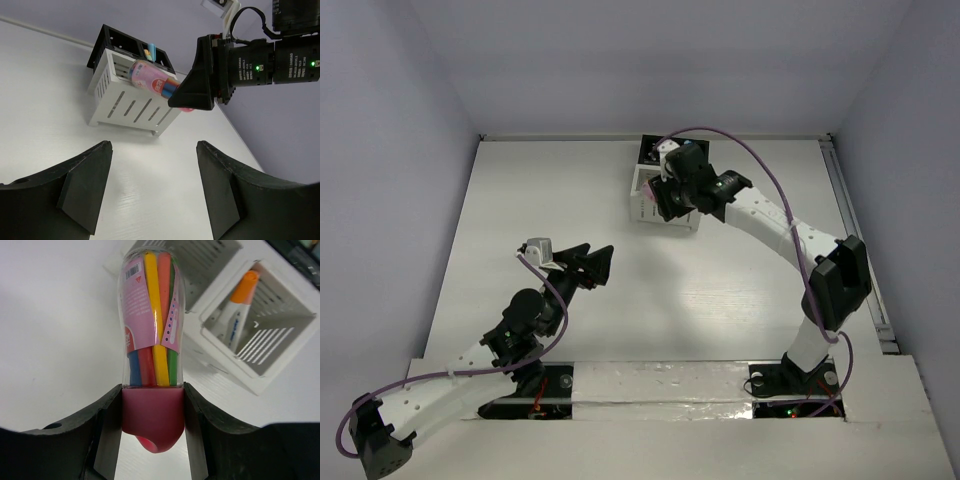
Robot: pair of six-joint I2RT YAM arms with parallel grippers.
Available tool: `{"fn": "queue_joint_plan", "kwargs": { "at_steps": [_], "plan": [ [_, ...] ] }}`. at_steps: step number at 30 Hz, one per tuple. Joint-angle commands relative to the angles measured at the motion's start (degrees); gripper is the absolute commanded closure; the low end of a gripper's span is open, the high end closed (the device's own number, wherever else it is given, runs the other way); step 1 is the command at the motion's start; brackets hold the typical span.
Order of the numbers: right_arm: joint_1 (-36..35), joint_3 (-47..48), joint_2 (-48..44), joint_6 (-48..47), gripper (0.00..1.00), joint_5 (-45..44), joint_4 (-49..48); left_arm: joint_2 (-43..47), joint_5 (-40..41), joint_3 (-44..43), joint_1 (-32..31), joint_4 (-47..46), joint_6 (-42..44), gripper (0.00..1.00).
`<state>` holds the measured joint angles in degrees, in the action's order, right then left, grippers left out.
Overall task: Sort the stationery into containers
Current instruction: Place the pen in the storage box.
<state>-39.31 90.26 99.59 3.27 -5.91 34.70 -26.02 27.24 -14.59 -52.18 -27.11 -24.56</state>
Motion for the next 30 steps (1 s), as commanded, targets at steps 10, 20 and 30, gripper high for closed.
{"fn": "queue_joint_plan", "kwargs": {
  "at_steps": [10, 20, 30],
  "plan": [
    [4.9, 9.3, 4.1, -4.7, 0.79, 5.4, 1.2, 0.2, -0.5, 0.5, -0.4, -2.4, -0.5, 0.35],
    [5.5, 16.5, 8.6, -6.3, 0.76, 5.3, 6.0, -0.2, -0.7, 0.4, -0.4, -2.6, -0.4, 0.35],
    [6.0, 22.2, 11.7, -7.8, 0.56, 5.2, 11.3, -0.2, -0.7, 0.5, -0.4, -2.6, -0.4, 0.35]
  ]
}}
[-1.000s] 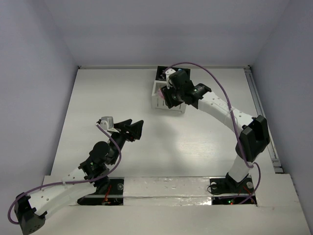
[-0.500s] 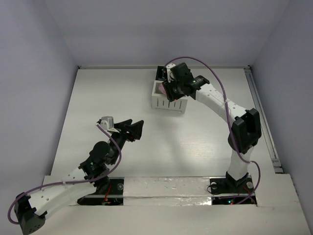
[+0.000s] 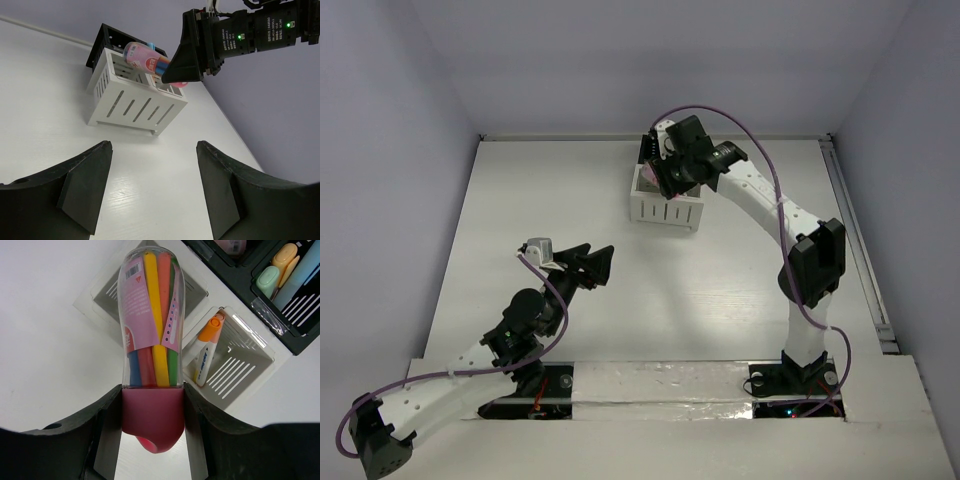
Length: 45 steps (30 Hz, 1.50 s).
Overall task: Sort the stationery into containers
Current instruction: Place the pen in the storage box.
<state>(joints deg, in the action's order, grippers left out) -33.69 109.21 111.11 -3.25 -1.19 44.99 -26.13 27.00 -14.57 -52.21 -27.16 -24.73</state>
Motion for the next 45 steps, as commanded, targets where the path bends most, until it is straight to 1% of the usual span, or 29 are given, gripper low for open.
{"fn": "queue_joint_plan", "kwargs": {
  "at_steps": [1, 8, 13, 21, 22, 24, 27, 30, 31, 33, 34, 35, 36, 37, 38, 39, 40, 41, 42, 43, 44, 45],
  "plan": [
    [0.4, 3.3, 0.2, -1.4, 0.54, 0.5, 0.8, 0.0, -0.5, 0.5, -0.4, -2.5, -0.2, 0.35],
    [0.4, 5.1, 0.7, -2.1, 0.53, 0.8, 2.6, 0.4, -0.5, 0.5, -0.4, -2.5, -0.2, 0.35],
    [0.4, 5.8, 1.5, -2.3, 0.45, 0.5, 3.1, 0.4, -0.7, 0.6, -0.4, -2.6, -0.2, 0.35],
    [0.4, 7.9, 3.0, -2.5, 0.37, -0.5, 4.7, 0.6, -0.6, 0.7, -0.4, -2.7, -0.1, 0.35],
    [0.4, 7.9, 2.8, -2.5, 0.35, -0.6, 4.3, 0.7, -0.7, 0.7, -0.4, -2.7, -0.1, 0.35],
    [0.4, 8.0, 2.5, -1.8, 0.33, -0.7, 3.6, 0.6, -0.8, 0.7, -0.4, -2.8, -0.1, 0.35],
    [0.4, 7.8, 1.8, -0.4, 0.32, -1.4, 1.5, 0.6, -0.6, 0.6, -0.4, -2.6, -0.1, 0.35],
    [0.4, 4.6, -1.0, 1.3, 0.32, -2.0, -3.0, 0.7, -0.3, 0.6, -0.4, -2.5, -0.1, 0.35],
    [0.4, 3.3, -2.0, 1.7, 0.32, -1.6, -5.9, 0.7, -0.1, 0.7, -0.4, -2.5, -0.1, 0.35],
    [0.4, -0.7, -5.4, 3.1, 0.32, -1.4, -8.6, 0.6, -0.1, 0.7, -0.4, -2.5, -0.1, 0.35],
    [0.4, -2.5, -6.9, 3.2, 0.32, -0.9, -12.2, 0.4, -0.1, 0.7, -0.4, -2.5, -0.1, 0.35],
    [0.4, -7.0, -8.8, 5.2, 0.32, -0.3, -14.7, 0.2, -0.1, 0.6, -0.4, -2.6, -0.1, 0.35],
    [0.4, -9.9, -13.2, 6.7, 0.32, 0.7, -17.4, -0.1, 0.0, 0.6, -0.4, -2.6, -0.1, 0.35],
    [0.4, -12.8, -15.6, 7.5, 0.32, 0.8, -23.1, -0.2, 0.1, 0.6, -0.4, -2.7, 0.0, 0.35],
    [0.4, -19.1, -18.2, 9.0, 0.32, 1.8, -26.2, -0.4, 0.2, 0.5, -0.4, -2.7, 0.0, 0.35],
    [0.4, -22.4, -20.7, 9.9, 0.31, 2.5, -29.1, -0.6, 0.3, 0.6, -0.4, -2.7, -0.1, 0.35],
    [0.4, -25.7, -26.2, 10.7, 0.29, 2.3, -34.7, -0.8, 0.4, 0.6, -0.4, -2.8, -0.1, 0.35],
    [0.4, -28.9, -29.2, 11.3, 0.26, 1.7, -37.5, -1.1, 0.5, 0.6, -0.4, -3.2, -0.1, 0.35],
    [0.4, -34.9, -32.0, 12.7, 0.21, -0.9, -39.8, -1.4, 0.5, 0.7, -0.4, -3.3, -0.2, 0.35],
    [0.4, -37.6, -37.8, 13.3, 0.16, -2.2, -43.4, -2.1, 0.5, 0.6, -0.4, -3.4, -0.3, 0.35],
    [0.4, -40.3, -40.7, 14.0, 0.16, -2.2, -44.5, -2.5, 0.2, 0.6, -0.4, -3.7, -0.5, 0.35],
    [0.4, -45.4, -43.7, 15.0, 0.0, -7.2, -47.0, -3.0, 0.2, 0.4, -0.4, -3.9, -0.8, 0.35]
  ]
}}
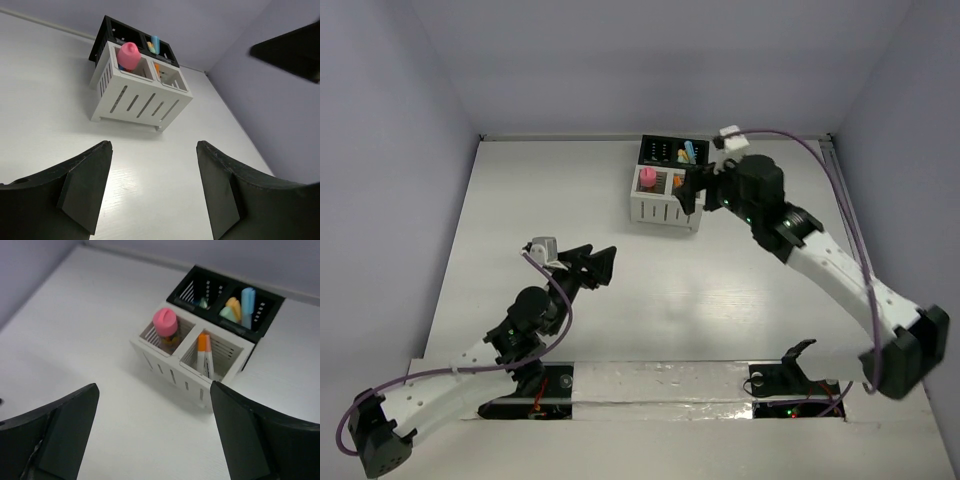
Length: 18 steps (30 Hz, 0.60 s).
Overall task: Sort the stationery into containers
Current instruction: Reset both arms
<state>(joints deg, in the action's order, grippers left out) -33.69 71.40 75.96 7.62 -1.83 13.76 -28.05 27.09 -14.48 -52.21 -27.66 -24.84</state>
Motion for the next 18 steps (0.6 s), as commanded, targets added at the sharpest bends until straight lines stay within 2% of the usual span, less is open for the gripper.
{"fn": "queue_joint_plan", "kwargs": {
  "at_steps": [1, 2, 9, 12, 18],
  "plan": [
    [0.4, -10.3, -11.7, 4.8, 0.0, -8.4, -18.7, -1.8, 0.1, 0.2, -0.4, -3.5, -0.7, 0.35],
    [0.4, -12.7, -17.7, 5.3, 0.0, -9.8, -20.0, -2.3, -0.2, -0.2, -0.4, -3.6, -0.9, 0.35],
    [0.4, -28.4, -41.3, 9.9, 0.0, -20.4, -23.9, -4.6, -0.9, -3.2, -0.4, -3.0, -1.4, 0.34],
    [0.4, -32.5, -47.8, 10.4, 0.0, -23.2, -24.2, -5.4, -0.6, -6.1, -0.4, -1.0, -1.0, 0.34],
    [0.4, -35.0, -52.0, 11.5, 0.0, -23.7, -22.2, -5.1, -0.3, -11.5, -0.4, 2.3, -0.1, 0.33]
  ]
}}
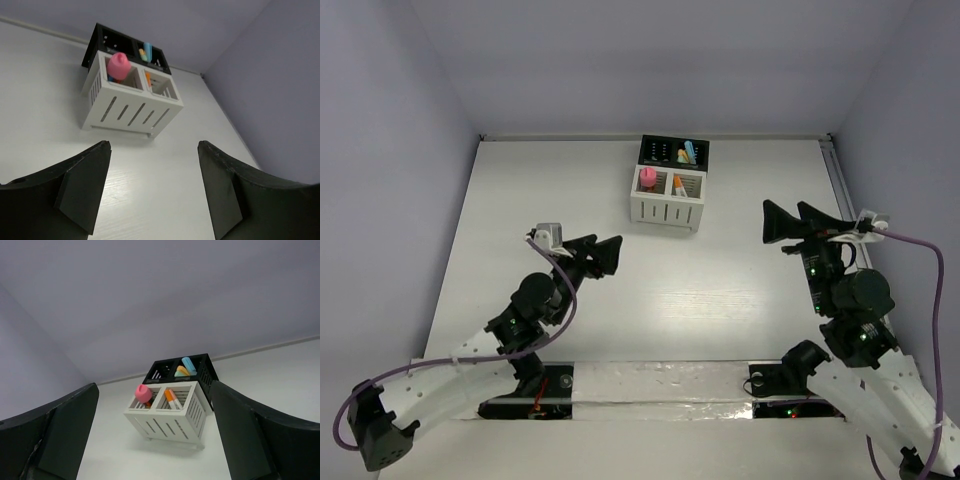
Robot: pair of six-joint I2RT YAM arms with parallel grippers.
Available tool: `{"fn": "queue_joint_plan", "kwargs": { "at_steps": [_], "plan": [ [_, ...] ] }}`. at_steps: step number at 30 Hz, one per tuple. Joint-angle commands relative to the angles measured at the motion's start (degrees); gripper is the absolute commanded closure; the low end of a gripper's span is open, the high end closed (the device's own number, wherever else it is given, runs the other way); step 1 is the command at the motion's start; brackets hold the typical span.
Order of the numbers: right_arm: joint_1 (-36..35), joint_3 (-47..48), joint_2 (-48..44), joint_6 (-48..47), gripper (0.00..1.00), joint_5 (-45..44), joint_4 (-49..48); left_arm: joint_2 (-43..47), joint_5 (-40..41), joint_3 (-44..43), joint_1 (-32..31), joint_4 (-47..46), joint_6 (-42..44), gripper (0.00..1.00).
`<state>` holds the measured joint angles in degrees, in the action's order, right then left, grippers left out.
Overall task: Sort the stationery into containers
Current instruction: Reset both arms
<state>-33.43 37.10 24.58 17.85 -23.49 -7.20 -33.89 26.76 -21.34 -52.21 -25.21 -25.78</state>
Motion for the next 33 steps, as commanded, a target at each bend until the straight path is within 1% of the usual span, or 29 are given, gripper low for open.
{"fn": "queue_joint_plan", "kwargs": {
  "at_steps": [1, 3, 6, 7, 9, 10, 11, 14, 17, 19, 20, 24, 26, 30, 33],
  "plan": [
    [0.1, -0.7, -0.6, 1.1, 0.0, -1.8, -0.3, 1.0, 0.0, -5.4, -0.4, 0.2, 0.7, 0.32],
    [0.1, -0.7, -0.6, 1.3, 0.0, -1.7, 0.5, 1.5, 0.3, -7.2, -0.4, 2.1, 0.6, 0.31],
    [0.1, -1.1, -1.2, 1.4, 0.0, -1.0, 1.3, 2.9, 0.8, -9.8, -0.4, 5.2, 0.3, 0.24],
    [0.1, -1.2, -1.5, 1.7, 0.0, -0.6, 1.8, 3.7, 1.1, -10.5, -0.4, 5.9, 0.2, 0.19],
    [0.1, -1.3, -2.4, 1.8, 0.0, -0.2, 2.4, 4.5, 2.0, -12.7, -0.4, 8.8, 0.1, 0.13],
    [0.1, -1.3, -3.0, 1.8, 0.0, -0.1, 3.1, 5.3, 2.4, -13.6, -0.4, 10.1, 0.1, 0.02],
    [0.1, -1.2, -3.4, 1.8, 0.0, -0.1, 3.5, 5.7, 3.1, -14.5, -0.4, 12.4, 0.4, 0.01],
    [0.1, -0.4, -4.1, 1.3, 0.0, -0.8, 5.4, 6.6, 3.8, -17.8, -0.4, 15.7, 1.3, 0.01],
    [0.1, 2.1, -2.0, 1.0, 0.0, 0.8, 7.0, 6.8, 3.2, -19.9, -0.4, 17.0, 2.6, 0.01],
    [0.1, 4.0, -1.2, 0.3, 0.0, 2.4, 10.3, 6.6, 3.0, -21.1, -0.4, 17.5, 3.1, 0.01],
    [0.1, 4.8, 1.1, 0.2, 0.0, 2.8, 11.2, 6.6, 3.4, -21.6, -0.4, 18.9, 3.0, 0.01],
    [0.1, 7.2, 2.0, 0.1, 0.0, 2.7, 15.1, 6.3, 2.1, -25.1, -0.4, 21.3, 4.8, 0.01],
    [0.1, 6.3, 0.7, -0.2, 0.0, 3.1, 14.2, 6.9, 2.2, -25.1, -0.4, 21.5, 4.9, 0.01],
    [0.1, 3.7, -1.7, -0.8, 0.0, 3.9, 11.0, 8.8, 0.7, -21.5, -0.4, 19.1, 4.6, 0.01],
    [0.1, 2.1, -2.1, -1.6, 0.0, 4.9, 8.7, 8.9, 1.2, -20.4, -0.4, 19.1, 3.9, 0.01]
  ]
}}
